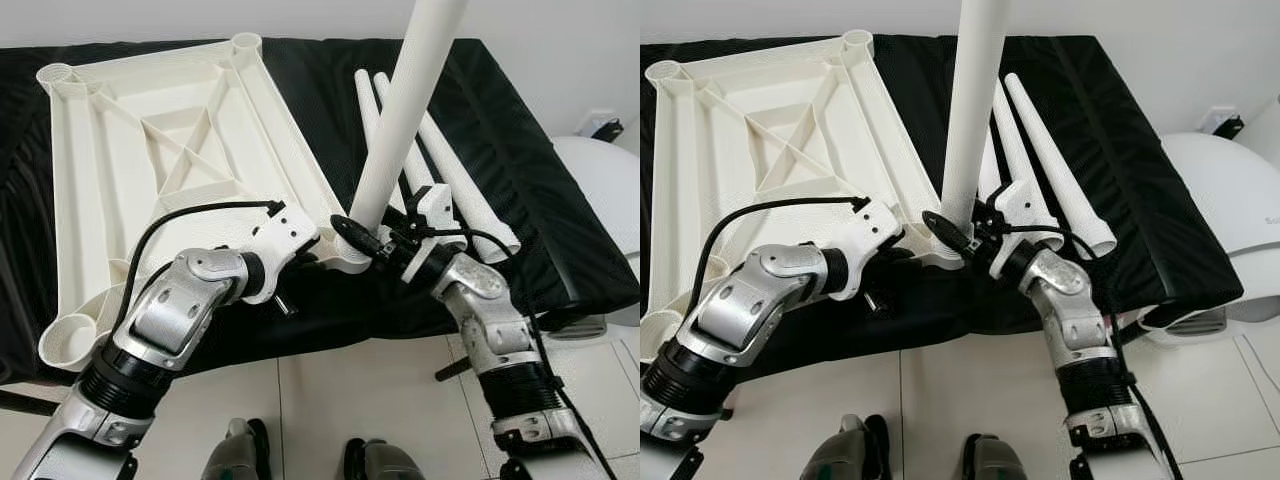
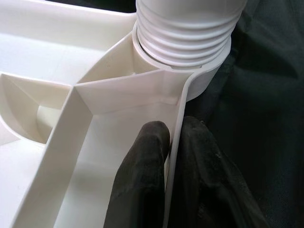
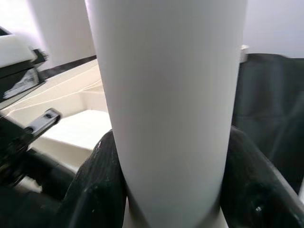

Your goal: Building children table

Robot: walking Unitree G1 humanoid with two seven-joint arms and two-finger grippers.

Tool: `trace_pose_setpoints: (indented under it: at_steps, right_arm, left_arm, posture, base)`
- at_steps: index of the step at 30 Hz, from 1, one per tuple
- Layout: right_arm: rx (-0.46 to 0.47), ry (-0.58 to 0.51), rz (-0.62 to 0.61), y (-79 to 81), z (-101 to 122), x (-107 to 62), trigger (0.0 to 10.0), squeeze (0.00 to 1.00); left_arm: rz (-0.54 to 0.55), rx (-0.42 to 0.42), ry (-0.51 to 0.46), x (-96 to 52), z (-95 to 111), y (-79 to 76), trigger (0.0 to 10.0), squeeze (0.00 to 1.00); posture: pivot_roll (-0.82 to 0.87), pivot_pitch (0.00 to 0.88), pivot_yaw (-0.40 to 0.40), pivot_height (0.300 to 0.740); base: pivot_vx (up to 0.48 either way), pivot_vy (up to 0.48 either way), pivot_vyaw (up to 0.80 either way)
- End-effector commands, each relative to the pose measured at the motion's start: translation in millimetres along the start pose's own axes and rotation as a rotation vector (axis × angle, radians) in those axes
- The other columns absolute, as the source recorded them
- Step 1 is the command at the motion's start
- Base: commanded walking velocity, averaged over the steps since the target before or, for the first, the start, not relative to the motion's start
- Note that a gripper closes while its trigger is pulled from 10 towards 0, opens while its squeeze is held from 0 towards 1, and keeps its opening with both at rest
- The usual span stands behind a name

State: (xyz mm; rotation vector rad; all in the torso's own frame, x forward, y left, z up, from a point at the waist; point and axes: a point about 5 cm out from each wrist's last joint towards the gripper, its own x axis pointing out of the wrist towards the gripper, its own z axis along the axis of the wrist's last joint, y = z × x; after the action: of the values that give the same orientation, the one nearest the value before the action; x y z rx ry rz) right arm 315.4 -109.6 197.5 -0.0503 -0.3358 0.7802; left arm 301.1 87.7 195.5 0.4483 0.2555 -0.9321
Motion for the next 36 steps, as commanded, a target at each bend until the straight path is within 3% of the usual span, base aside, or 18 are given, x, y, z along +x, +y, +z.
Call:
trace_pose_setpoints:
  at_steps: [1,13,24,35,36]
  right_arm:
    - [0.014,0.013,-0.085,0.1,-3,-3.5,0.0,0.00]
    - [0.052,0.003,-0.264,22.5,-6,-4.2,0.0,0.00]
    - [0.064,0.015,-0.509,38.4,-12,-12.0,0.0,0.00]
    - [0.036,0.072,-0.585,45.9,-19,-14.4,0.0,0.00]
    - [0.042,0.074,-0.584,46.9,-19,-14.1,1.3,0.00]
  left_arm:
    - [0.052,-0.003,-0.014,-5.3,2,5.5,10.0,0.00]
    - [0.055,-0.003,-0.016,-4.9,2,5.6,10.0,0.00]
    - [0.057,0.004,-0.018,-4.8,3,7.1,10.0,0.00]
    - [0.056,0.008,-0.021,-4.2,4,7.0,10.0,0.00]
    - [0.056,0.009,-0.021,-4.0,4,7.3,10.0,0.00]
  posture:
    - [-0.02,0.209,-0.025,0.740]
    - [-0.02,0.200,-0.025,0.740]
    - [-0.01,0.182,-0.028,0.740]
    - [-0.02,0.175,-0.023,0.740]
    - [-0.02,0.175,-0.021,0.740]
  base:
    - [0.000,0.000,0.00]
    - [0.000,0.000,0.00]
    - [0.000,0.000,0.00]
    - [0.000,0.000,0.00]
    - [0.000,0.000,0.00]
